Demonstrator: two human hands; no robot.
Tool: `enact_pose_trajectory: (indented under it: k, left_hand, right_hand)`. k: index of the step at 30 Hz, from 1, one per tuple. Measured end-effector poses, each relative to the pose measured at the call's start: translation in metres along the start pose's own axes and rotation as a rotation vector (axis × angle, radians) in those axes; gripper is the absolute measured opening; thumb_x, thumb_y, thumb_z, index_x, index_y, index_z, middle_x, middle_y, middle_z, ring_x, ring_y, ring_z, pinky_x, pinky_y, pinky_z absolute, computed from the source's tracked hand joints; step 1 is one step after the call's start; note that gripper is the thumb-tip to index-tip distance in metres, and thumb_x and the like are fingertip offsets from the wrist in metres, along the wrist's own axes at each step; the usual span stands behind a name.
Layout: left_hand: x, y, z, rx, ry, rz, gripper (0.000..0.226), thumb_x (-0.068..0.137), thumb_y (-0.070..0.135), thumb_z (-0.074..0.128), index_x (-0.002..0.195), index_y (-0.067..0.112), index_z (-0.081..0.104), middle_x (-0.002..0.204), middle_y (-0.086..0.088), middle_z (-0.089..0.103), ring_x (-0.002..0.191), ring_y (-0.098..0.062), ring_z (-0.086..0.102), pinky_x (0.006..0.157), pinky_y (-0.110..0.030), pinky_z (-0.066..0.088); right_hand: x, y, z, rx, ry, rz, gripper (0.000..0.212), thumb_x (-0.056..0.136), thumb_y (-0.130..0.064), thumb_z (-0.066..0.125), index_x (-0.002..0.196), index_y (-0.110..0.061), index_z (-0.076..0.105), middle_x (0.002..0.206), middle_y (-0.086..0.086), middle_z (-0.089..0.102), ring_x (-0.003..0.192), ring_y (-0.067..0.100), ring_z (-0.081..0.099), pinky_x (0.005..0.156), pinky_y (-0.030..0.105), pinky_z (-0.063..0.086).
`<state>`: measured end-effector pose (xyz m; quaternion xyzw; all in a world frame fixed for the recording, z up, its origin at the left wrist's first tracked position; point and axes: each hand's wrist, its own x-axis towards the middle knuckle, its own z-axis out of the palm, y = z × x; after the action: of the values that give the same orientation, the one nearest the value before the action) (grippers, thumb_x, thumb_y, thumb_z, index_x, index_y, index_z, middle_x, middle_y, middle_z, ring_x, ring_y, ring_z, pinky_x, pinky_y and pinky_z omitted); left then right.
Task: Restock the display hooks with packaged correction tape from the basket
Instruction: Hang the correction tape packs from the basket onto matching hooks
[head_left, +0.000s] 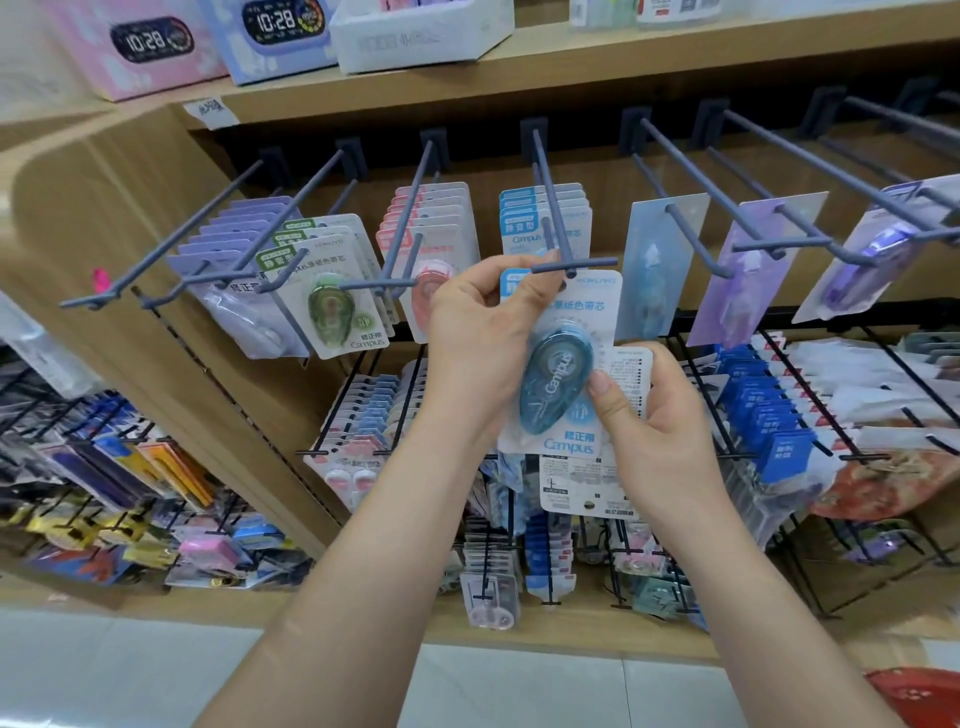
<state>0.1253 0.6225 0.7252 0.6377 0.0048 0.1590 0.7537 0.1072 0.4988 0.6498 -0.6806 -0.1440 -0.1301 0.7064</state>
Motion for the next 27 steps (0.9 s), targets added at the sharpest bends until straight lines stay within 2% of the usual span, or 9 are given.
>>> enact_pose_trajectory:
  k: [3, 5, 8, 11, 14, 18, 21, 24, 27]
  left_hand:
    - [-0.012, -0.005, -0.011, 0.051, -0.079, 0.062, 0.017, 0.096, 0.007, 0.058, 0.104, 0.021, 0.062, 0.093, 0.004, 0.073, 0.092, -0.013, 0.068, 0.080, -0.033, 0.058]
    - [-0.024, -0.013, -0.022, 0.072, -0.078, 0.080, 0.027, 0.095, 0.001, 0.059, 0.109, 0.023, 0.054, 0.093, 0.003, 0.075, 0.091, -0.012, 0.071, 0.077, -0.030, 0.058]
    - [-0.035, -0.022, -0.036, 0.189, 0.018, 0.190, 0.030, 0.090, -0.003, 0.065, 0.098, 0.026, 0.059, 0.083, 0.006, 0.074, 0.081, -0.008, 0.070, 0.072, -0.022, 0.055]
    - [-0.033, -0.028, -0.038, 0.279, 0.074, 0.262, 0.029, 0.088, -0.005, 0.067, 0.088, 0.023, 0.070, 0.078, 0.015, 0.072, 0.077, 0.000, 0.067, 0.072, -0.016, 0.052]
    - [-0.020, -0.035, -0.032, 0.317, 0.167, 0.262, 0.028, 0.089, 0.003, 0.070, 0.092, 0.031, 0.074, 0.087, 0.017, 0.075, 0.089, -0.003, 0.071, 0.081, -0.023, 0.056]
    - [0.009, -0.045, -0.018, 0.429, 0.233, 0.291, 0.026, 0.091, 0.007, 0.068, 0.104, 0.030, 0.072, 0.091, 0.022, 0.070, 0.090, 0.003, 0.067, 0.086, -0.020, 0.054]
    - [0.027, -0.047, -0.012, 0.511, 0.223, 0.251, 0.020, 0.094, 0.009, 0.063, 0.109, 0.016, 0.074, 0.094, 0.009, 0.070, 0.082, 0.006, 0.062, 0.085, -0.016, 0.052]
    - [0.018, -0.047, -0.017, 0.710, 0.191, 0.288, 0.023, 0.098, 0.018, 0.058, 0.118, 0.019, 0.069, 0.107, 0.005, 0.063, 0.095, -0.007, 0.059, 0.086, -0.014, 0.044]
    - [-0.011, -0.045, -0.025, 0.727, 0.036, -0.002, 0.026, 0.102, 0.037, 0.046, 0.114, 0.022, 0.064, 0.094, 0.004, 0.065, 0.077, -0.008, 0.060, 0.077, -0.028, 0.048]
  right_hand:
    - [0.002, 0.002, -0.001, 0.020, 0.011, 0.013, 0.006, 0.093, -0.035, 0.060, 0.091, -0.040, 0.060, 0.093, -0.006, 0.071, 0.089, 0.020, 0.068, 0.078, 0.046, 0.057]
    - [0.002, 0.003, 0.001, 0.028, -0.003, 0.003, 0.002, 0.095, -0.033, 0.060, 0.094, -0.032, 0.059, 0.091, -0.012, 0.071, 0.085, 0.008, 0.067, 0.075, 0.032, 0.055]
    - [0.001, 0.003, 0.003, 0.040, -0.018, 0.021, 0.002, 0.096, -0.021, 0.057, 0.096, -0.023, 0.059, 0.088, -0.015, 0.071, 0.082, 0.001, 0.066, 0.070, 0.020, 0.053]
    - [0.001, 0.005, 0.001, 0.025, -0.043, 0.061, 0.006, 0.096, -0.027, 0.055, 0.100, -0.025, 0.060, 0.095, -0.009, 0.072, 0.089, 0.007, 0.068, 0.077, 0.026, 0.055]
    - [0.000, 0.008, -0.009, 0.004, -0.012, 0.115, 0.017, 0.100, -0.028, 0.052, 0.094, -0.041, 0.062, 0.096, -0.004, 0.072, 0.093, 0.020, 0.069, 0.083, 0.046, 0.057]
    - [-0.002, 0.005, -0.032, -0.068, 0.221, 0.132, 0.020, 0.100, -0.019, 0.056, 0.088, -0.033, 0.064, 0.079, -0.016, 0.071, 0.075, 0.006, 0.068, 0.067, 0.037, 0.056]
    - [-0.003, -0.004, -0.040, -0.070, 0.246, 0.066, 0.021, 0.096, -0.015, 0.063, 0.088, -0.032, 0.070, 0.082, -0.010, 0.074, 0.079, 0.011, 0.070, 0.070, 0.039, 0.060]
    - [-0.006, -0.016, -0.039, -0.019, 0.164, -0.014, 0.024, 0.091, -0.006, 0.066, 0.090, -0.028, 0.073, 0.089, -0.009, 0.076, 0.086, 0.011, 0.070, 0.076, 0.031, 0.060]
    - [-0.010, -0.026, -0.033, 0.047, 0.065, -0.111, 0.025, 0.085, 0.003, 0.068, 0.089, -0.021, 0.074, 0.093, -0.008, 0.077, 0.095, 0.010, 0.071, 0.083, 0.025, 0.056]
